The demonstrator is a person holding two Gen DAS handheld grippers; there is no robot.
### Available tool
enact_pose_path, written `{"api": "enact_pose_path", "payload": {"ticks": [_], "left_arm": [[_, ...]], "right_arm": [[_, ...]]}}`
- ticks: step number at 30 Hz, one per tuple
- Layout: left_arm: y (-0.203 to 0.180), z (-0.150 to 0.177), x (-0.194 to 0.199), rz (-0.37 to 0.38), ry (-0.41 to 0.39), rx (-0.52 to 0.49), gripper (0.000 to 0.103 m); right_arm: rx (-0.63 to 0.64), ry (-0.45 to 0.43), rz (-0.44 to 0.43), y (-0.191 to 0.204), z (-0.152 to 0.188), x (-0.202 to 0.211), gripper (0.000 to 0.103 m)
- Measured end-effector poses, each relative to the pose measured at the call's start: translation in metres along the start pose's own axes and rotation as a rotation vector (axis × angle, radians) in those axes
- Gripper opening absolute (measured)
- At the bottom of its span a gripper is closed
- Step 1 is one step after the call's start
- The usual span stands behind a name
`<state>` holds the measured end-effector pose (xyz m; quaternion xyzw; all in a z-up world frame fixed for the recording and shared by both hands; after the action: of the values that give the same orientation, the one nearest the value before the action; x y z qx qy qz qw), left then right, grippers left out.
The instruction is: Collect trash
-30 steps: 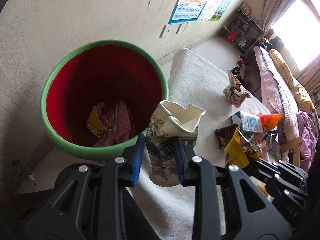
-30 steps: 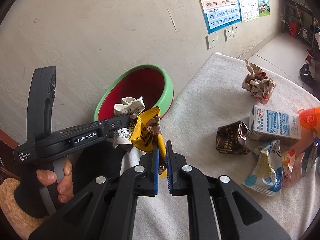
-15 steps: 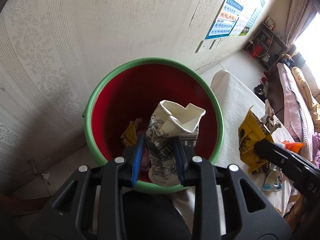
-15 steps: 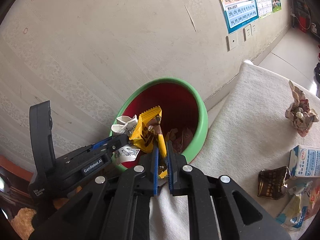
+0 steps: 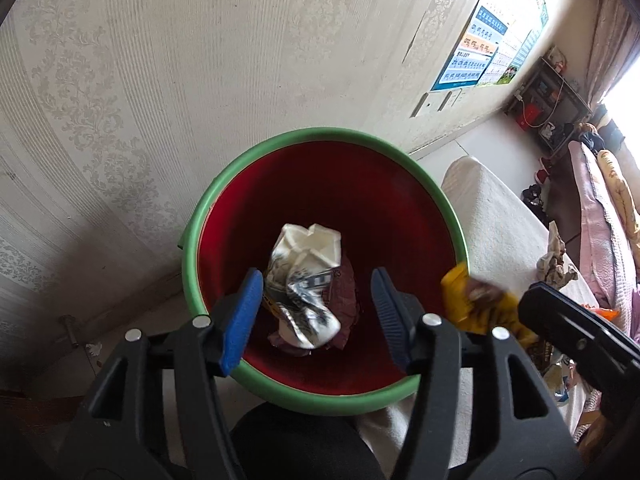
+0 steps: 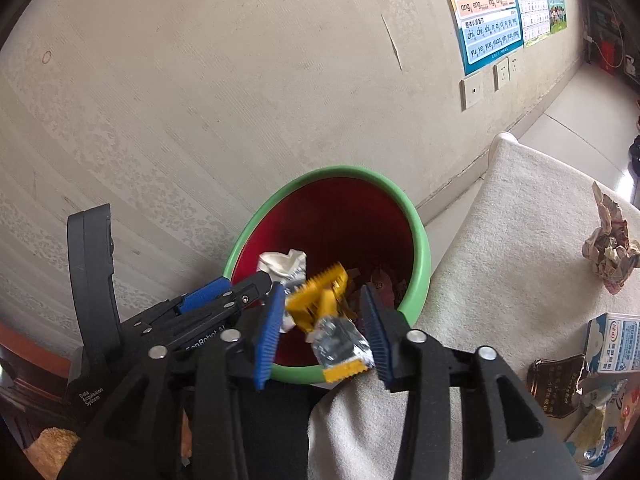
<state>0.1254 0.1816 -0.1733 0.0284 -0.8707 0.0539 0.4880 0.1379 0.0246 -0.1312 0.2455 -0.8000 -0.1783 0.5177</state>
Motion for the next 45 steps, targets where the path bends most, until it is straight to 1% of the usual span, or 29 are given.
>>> {"api": "enact_pose_path", "payload": {"ticks": [2,6,8,11,14,19,20,23,26,28,29,30,32,34,35,37,38,39,41,43,45], "left_arm": [[0.001,0.003,-0.001,-0.005,0.007,0.003,0.057],[-0.005,0.009,0.004,0.003,-0.001,-0.002,0.058],[-0.013,0.012,0.007,0.013,-0.007,-0.017,0.058],[-0.028,0.017,0.011,0.046,-0.014,-0.042,0.061],[-0.045,0.025,0.009,0.079,0.002,-0.072,0.061],[-0.077,0.039,0.005,0.129,0.037,-0.124,0.061],[-0.084,0.042,0.005,0.135,0.04,-0.137,0.061],[-0.103,0.047,0.004,0.151,0.047,-0.168,0.062],[-0.125,0.051,0.001,0.184,0.064,-0.198,0.062],[-0.144,0.05,0.002,0.205,0.057,-0.238,0.062],[-0.155,0.05,0.003,0.218,0.049,-0.259,0.062],[-0.166,0.048,0.003,0.236,0.044,-0.289,0.065],[-0.189,0.045,0.001,0.271,0.046,-0.347,0.067],[-0.211,0.042,-0.002,0.297,0.043,-0.406,0.069],[-0.222,0.04,-0.005,0.31,0.047,-0.436,0.071],[-0.243,0.04,-0.012,0.331,0.057,-0.499,0.073],[-0.251,0.041,-0.015,0.338,0.061,-0.531,0.075],[-0.259,0.042,-0.019,0.335,0.064,-0.561,0.078],[-0.271,0.047,-0.027,0.313,0.072,-0.622,0.079],[-0.278,0.051,-0.04,0.31,0.114,-0.637,0.079],[-0.28,0.053,-0.052,0.331,0.158,-0.606,0.079]], "right_arm": [[-0.006,-0.008,0.006,-0.004,0.0,0.004,0.048],[-0.013,-0.033,0.014,-0.016,0.007,0.025,0.05],[-0.011,-0.043,0.021,-0.027,0.017,0.041,0.051],[0.0,-0.058,0.081,-0.056,0.042,0.069,0.051],[-0.032,-0.064,0.184,-0.102,0.076,0.101,0.051],[-0.122,-0.061,0.451,-0.187,0.14,0.158,0.051],[-0.145,-0.055,0.492,-0.202,0.153,0.166,0.051],[-0.247,-0.035,0.559,-0.241,0.184,0.183,0.051],[-0.358,0.015,0.566,-0.269,0.202,0.183,0.051],[-0.38,0.045,0.552,-0.276,0.203,0.178,0.051],[-0.39,0.065,0.534,-0.278,0.202,0.174,0.045],[-0.397,0.077,0.524,-0.279,0.202,0.171,0.027],[-0.393,0.046,0.504,-0.274,0.195,0.17,0.018],[-0.381,-0.007,0.455,-0.265,0.187,0.173,0.017],[-0.372,-0.03,0.434,-0.26,0.184,0.175,0.017],[-0.352,-0.056,0.407,-0.25,0.178,0.174,0.017],[-0.346,-0.062,0.396,-0.246,0.176,0.173,0.017],[-0.341,-0.064,0.385,-0.243,0.175,0.172,0.017],[-0.328,-0.064,0.375,-0.239,0.171,0.167,0.017],[-0.318,-0.059,0.371,-0.237,0.171,0.165,0.018],[-0.315,-0.052,0.37,-0.236,0.171,0.161,0.018]]}}
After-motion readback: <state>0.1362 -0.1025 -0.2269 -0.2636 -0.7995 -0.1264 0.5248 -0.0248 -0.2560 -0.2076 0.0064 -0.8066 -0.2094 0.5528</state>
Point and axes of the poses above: each gripper's, at about its wrist camera, not at the fingertips, and x roughly against the way its jaws point, y to its left, z to its underside, the point moved 5 cm from there along -x, roughly the way its jaws point, and after that the axes turned 13 degrees about -x, right-handed, at the moved point
